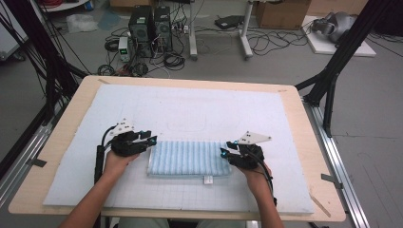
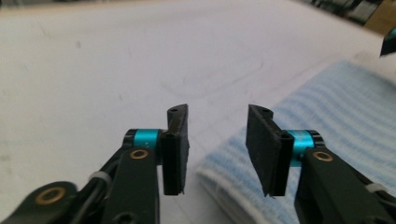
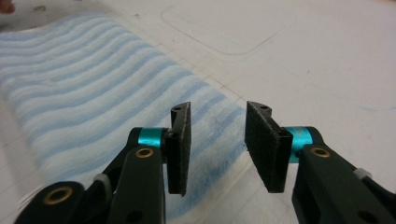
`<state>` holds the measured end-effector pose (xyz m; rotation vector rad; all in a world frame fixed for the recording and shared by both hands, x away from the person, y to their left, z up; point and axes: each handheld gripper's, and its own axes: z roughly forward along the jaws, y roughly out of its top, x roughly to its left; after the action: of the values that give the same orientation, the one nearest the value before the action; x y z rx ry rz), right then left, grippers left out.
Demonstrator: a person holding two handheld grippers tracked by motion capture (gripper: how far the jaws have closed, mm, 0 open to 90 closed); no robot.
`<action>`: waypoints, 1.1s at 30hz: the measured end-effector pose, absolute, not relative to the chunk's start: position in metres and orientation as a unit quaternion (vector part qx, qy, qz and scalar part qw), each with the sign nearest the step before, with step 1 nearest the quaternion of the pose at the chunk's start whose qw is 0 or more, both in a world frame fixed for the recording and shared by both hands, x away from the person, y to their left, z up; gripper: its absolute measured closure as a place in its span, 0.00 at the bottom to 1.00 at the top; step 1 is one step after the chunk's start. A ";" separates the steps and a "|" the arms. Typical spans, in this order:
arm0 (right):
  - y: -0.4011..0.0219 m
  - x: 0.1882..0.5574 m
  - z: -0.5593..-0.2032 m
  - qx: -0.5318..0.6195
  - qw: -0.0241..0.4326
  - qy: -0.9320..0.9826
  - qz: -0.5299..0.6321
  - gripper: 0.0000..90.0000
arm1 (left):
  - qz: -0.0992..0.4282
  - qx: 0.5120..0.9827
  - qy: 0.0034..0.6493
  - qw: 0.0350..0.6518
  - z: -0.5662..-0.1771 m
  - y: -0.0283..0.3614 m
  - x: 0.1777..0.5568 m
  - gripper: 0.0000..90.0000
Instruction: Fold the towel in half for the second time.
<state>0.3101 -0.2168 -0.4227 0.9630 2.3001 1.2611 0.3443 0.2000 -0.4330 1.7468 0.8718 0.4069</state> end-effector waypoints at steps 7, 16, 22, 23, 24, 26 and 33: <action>-0.221 0.290 -0.435 0.312 0.159 0.842 0.409 0.66 | 0.187 0.704 0.381 0.569 -0.422 0.216 0.347 0.42; -0.240 0.277 -0.426 0.335 0.167 0.809 0.453 0.52 | 0.184 0.686 0.381 0.592 -0.415 0.224 0.346 0.21; -0.257 0.275 -0.406 0.367 0.226 0.777 0.459 0.26 | 0.188 0.682 0.366 0.605 -0.415 0.230 0.334 0.21; -0.258 0.275 -0.405 0.374 0.237 0.774 0.453 0.21 | 0.189 0.683 0.364 0.604 -0.415 0.231 0.333 0.21; -0.260 0.275 -0.403 0.378 0.246 0.771 0.450 0.19 | 0.187 0.682 0.365 0.605 -0.414 0.231 0.332 0.21; -0.265 0.276 -0.402 0.385 0.255 0.761 0.456 0.13 | 0.193 0.681 0.361 0.607 -0.414 0.233 0.329 0.21; -0.275 0.278 -0.404 0.406 0.255 0.748 0.459 0.12 | 0.201 0.681 0.368 0.601 -0.418 0.241 0.318 0.21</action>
<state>0.2780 -0.2746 -0.4040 1.1021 2.0314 1.2456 0.3182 0.2406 -0.4185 1.5778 0.8533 0.4660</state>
